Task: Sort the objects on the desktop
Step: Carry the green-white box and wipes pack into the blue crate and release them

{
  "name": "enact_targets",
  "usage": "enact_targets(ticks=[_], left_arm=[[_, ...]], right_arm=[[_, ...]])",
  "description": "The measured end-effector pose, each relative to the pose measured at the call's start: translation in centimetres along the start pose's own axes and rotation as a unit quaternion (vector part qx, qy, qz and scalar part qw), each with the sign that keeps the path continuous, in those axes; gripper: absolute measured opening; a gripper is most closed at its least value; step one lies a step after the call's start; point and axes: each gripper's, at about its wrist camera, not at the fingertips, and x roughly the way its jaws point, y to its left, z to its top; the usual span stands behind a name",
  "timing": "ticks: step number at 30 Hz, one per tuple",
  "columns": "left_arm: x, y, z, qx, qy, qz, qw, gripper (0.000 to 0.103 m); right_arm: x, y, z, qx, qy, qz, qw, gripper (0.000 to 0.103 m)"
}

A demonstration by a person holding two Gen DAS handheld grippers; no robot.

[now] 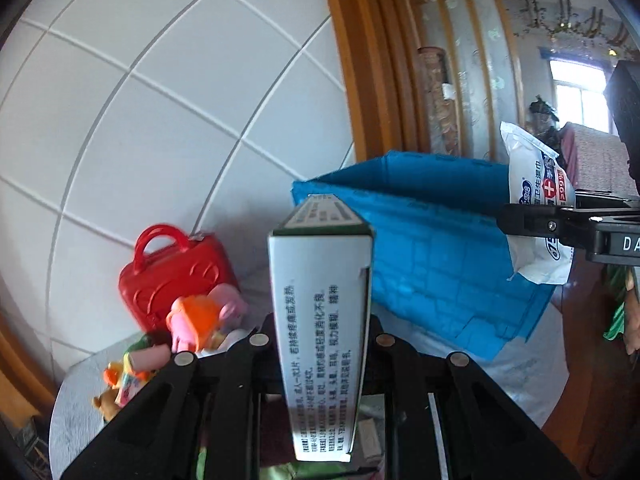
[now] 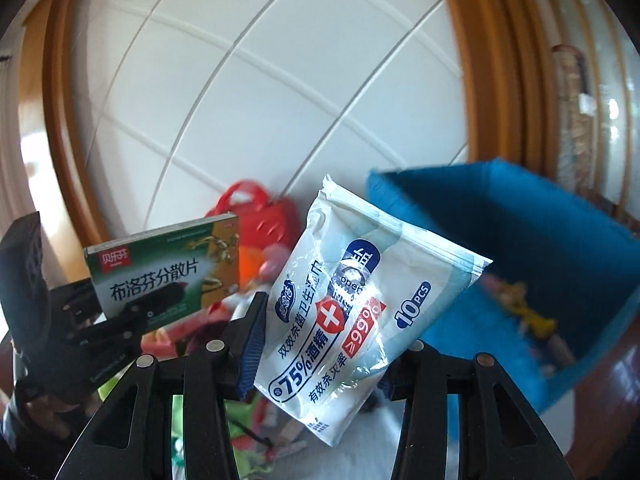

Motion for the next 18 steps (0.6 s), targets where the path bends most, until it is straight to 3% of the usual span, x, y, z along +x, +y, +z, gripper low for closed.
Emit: enact_targets(ticks=[3,6,11,18], left_arm=[[1.8,-3.5,4.8,0.022,-0.026,-0.032,0.9989,0.019],[4.8,-6.8,9.3,0.035,-0.037,-0.058,0.9970,0.019],[12.3,-11.5,15.4,0.036,-0.018,-0.084,0.9956,0.019],[22.5,-16.3,21.1,0.035,0.028,-0.080,0.9958,0.019]], right_arm=[[-1.9,-4.6,2.9,0.011,-0.034,-0.038,0.999,0.045],[-1.9,-9.5,5.4,0.025,-0.041,-0.060,0.997,0.045],[1.3,-18.0,9.1,0.049,-0.024,-0.077,0.996,0.045],[8.5,-27.9,13.2,0.099,0.029,-0.080,0.991,0.048]])
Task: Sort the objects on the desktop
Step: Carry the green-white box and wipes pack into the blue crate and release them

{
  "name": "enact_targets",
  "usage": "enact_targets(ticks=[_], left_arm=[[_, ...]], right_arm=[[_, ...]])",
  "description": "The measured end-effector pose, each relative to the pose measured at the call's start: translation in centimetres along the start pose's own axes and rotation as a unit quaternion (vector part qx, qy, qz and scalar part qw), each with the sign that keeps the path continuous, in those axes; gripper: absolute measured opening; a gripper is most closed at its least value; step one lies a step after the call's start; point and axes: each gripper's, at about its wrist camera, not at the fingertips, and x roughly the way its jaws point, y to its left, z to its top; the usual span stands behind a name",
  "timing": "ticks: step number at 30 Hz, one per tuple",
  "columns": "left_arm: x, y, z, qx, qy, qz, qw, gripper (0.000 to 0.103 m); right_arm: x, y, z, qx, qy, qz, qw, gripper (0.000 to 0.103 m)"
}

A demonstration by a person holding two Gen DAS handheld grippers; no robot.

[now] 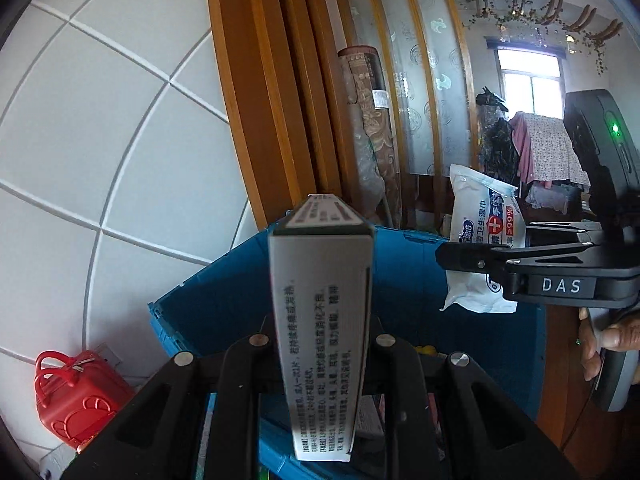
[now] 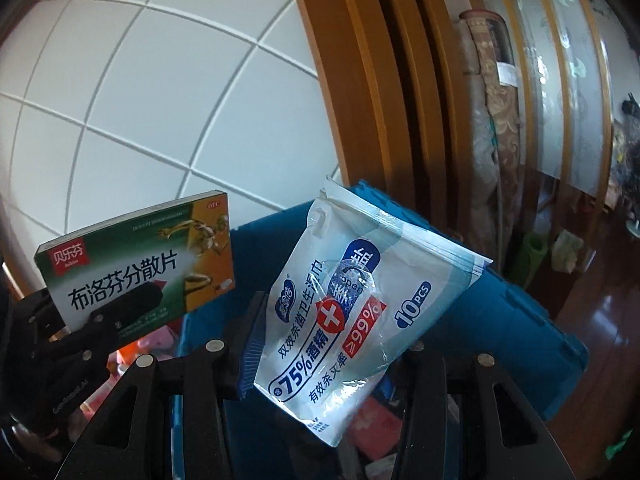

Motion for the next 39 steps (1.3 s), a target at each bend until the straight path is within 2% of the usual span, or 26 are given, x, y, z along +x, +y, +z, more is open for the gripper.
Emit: enact_targets(ticks=[1,3,5,7,11,19,23,28,34,37,39], left_arm=[[1.1,0.0,0.6,-0.007,0.006,-0.002,1.0000,0.021],[2.6,-0.2,1.6,-0.021,0.007,0.014,0.9997,0.036],[2.7,-0.6,2.0,-0.024,-0.006,0.040,0.9989,0.074],[2.3,-1.0,2.0,-0.023,-0.026,0.067,0.9972,0.088],[0.7,-1.5,0.5,-0.023,-0.031,0.098,0.9944,0.088],[-2.8,-1.5,-2.0,-0.032,-0.060,0.153,0.9858,0.088],[-5.5,-1.2,-3.7,-0.049,-0.073,0.157,0.9836,0.088],[-10.2,-0.7,-6.8,-0.053,-0.085,0.179,0.9788,0.088],[-17.5,0.5,-11.9,-0.061,-0.096,0.228,0.9670,0.089],[-20.9,1.6,-14.7,-0.093,-0.095,0.271,0.9534,0.103],[-23.0,2.2,-16.4,-0.111,-0.095,0.290,0.9458,0.103]], right_arm=[[0.7,-0.7,0.7,0.006,0.000,-0.006,1.000,0.051],[2.1,-1.7,1.9,0.010,0.012,-0.014,1.000,0.076],[2.8,-2.3,2.7,0.008,0.009,-0.016,1.000,0.077],[2.9,-2.8,3.1,0.002,0.004,-0.017,1.000,0.079],[2.0,-3.3,2.7,-0.003,-0.010,-0.009,1.000,0.080],[-3.0,-2.3,-1.6,-0.030,-0.082,-0.016,0.996,0.085],[-5.8,-0.8,-4.0,-0.044,-0.097,-0.030,0.994,0.089],[-9.6,2.1,-7.2,-0.047,-0.104,-0.025,0.993,0.090],[-13.8,8.1,-11.8,-0.062,-0.115,-0.009,0.991,0.095],[-15.2,10.9,-14.0,-0.067,-0.110,0.000,0.992,0.095],[-16.3,12.7,-15.7,-0.072,-0.103,0.001,0.992,0.095]])
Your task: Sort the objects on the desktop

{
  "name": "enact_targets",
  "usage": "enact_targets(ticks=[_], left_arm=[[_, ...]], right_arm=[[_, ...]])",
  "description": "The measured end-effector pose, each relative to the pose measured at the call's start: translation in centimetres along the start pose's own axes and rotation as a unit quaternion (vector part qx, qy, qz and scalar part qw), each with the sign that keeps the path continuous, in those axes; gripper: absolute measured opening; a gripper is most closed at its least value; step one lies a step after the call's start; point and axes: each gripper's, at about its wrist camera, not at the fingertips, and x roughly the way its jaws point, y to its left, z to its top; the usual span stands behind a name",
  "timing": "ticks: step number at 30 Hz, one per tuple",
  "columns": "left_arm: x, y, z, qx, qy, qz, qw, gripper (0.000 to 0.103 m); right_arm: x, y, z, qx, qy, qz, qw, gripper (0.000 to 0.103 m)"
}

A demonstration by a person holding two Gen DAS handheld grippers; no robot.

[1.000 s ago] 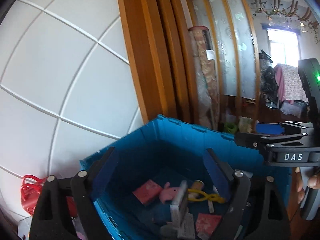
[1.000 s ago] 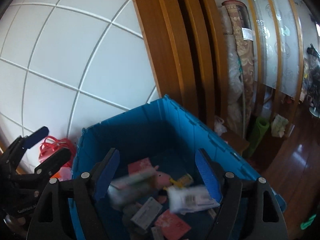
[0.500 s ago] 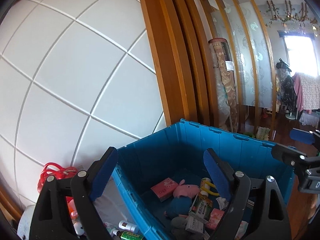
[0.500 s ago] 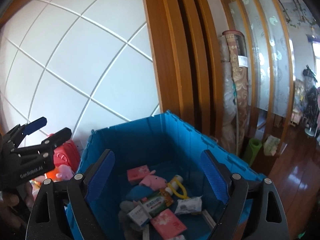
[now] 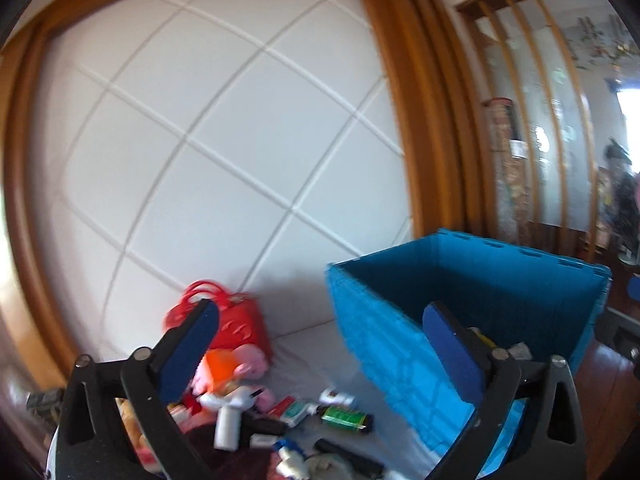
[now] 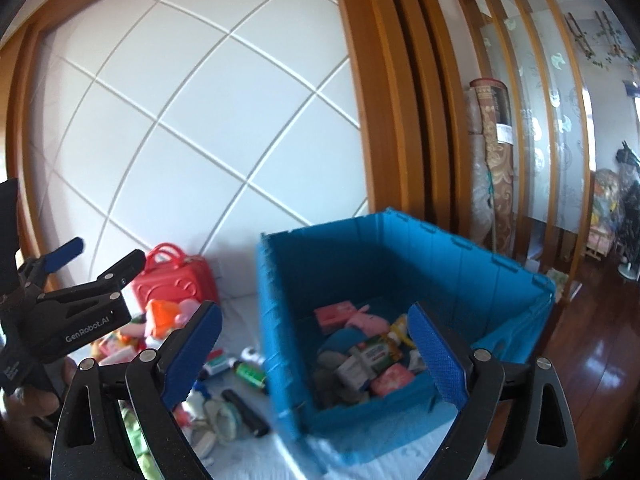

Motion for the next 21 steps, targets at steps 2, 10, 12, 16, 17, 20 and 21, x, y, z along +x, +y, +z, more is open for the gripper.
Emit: enact_targets(ticks=[2,10,12,16,17,20,21], left_arm=[[-1.1,1.3,-0.8,-0.004,-0.001,-0.006,1.0000,0.103],[-4.9,1.9,-2.5,0.004,0.016,-0.026,0.9995,0.103],[-6.5,1.5,-2.6,0.005,0.004,-0.026,0.9996,0.103],[-9.5,0.5,-2.8,-0.001,-0.032,-0.007,0.9995,0.103],[-10.0,0.1,-2.7,-0.004,-0.032,-0.004,0.9995,0.103],[-11.5,-1.1,-2.9,-0.019,-0.030,0.000,0.9994,0.103],[-12.1,-1.6,-3.1,-0.019,-0.029,0.003,0.9994,0.103]], right_arm=[[-1.3,1.6,-1.2,-0.003,0.003,-0.001,1.000,0.095],[-5.2,4.7,-4.6,-0.014,0.012,0.005,1.000,0.095],[-6.2,4.7,-4.8,-0.015,0.009,0.012,1.000,0.095],[-8.1,4.1,-5.1,-0.021,0.001,0.019,1.000,0.095],[-8.5,3.7,-5.2,-0.022,0.002,0.019,1.000,0.095],[-10.0,2.3,-5.9,-0.024,0.006,0.018,1.000,0.096],[-10.5,1.8,-6.2,-0.025,0.006,0.016,1.000,0.096]])
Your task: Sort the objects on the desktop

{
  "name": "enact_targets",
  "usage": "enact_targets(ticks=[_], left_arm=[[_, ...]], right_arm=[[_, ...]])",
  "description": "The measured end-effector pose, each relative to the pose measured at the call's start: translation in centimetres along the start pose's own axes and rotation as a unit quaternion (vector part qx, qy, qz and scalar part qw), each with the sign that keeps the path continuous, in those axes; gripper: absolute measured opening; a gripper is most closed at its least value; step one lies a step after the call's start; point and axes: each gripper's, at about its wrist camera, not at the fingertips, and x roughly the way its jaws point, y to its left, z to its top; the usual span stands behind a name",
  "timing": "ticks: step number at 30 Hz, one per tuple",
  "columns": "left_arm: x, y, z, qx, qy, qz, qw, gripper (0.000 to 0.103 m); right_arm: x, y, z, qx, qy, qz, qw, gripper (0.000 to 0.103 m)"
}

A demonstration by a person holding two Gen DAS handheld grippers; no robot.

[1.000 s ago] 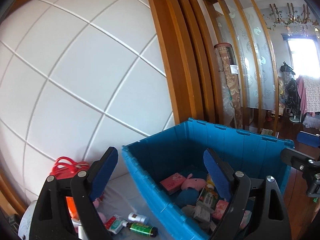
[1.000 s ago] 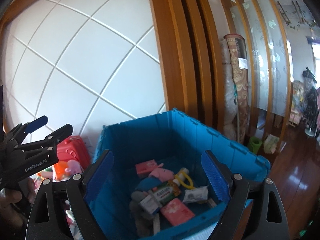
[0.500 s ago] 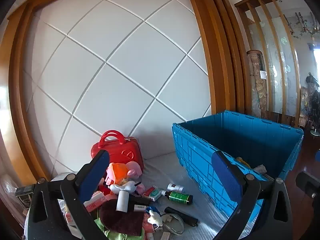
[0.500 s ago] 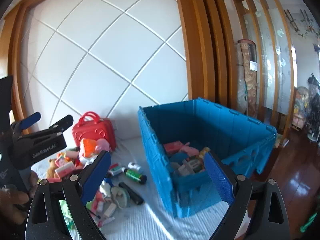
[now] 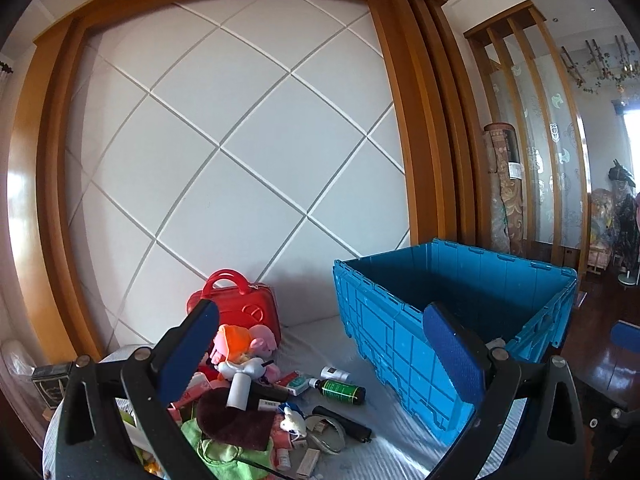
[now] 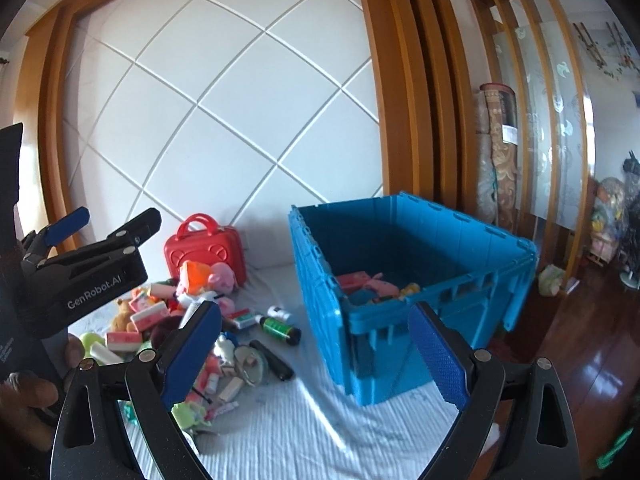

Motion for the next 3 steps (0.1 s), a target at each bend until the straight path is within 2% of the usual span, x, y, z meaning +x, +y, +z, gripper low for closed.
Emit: enact_targets(ticks=[3], left_arm=[[-1.53,-1.32,-0.55,0.003,0.007,0.007,1.0000,0.103]], right_arm=[[-1.20,-1.23,-0.79,0.002,0.003,0.008,1.000,0.097]])
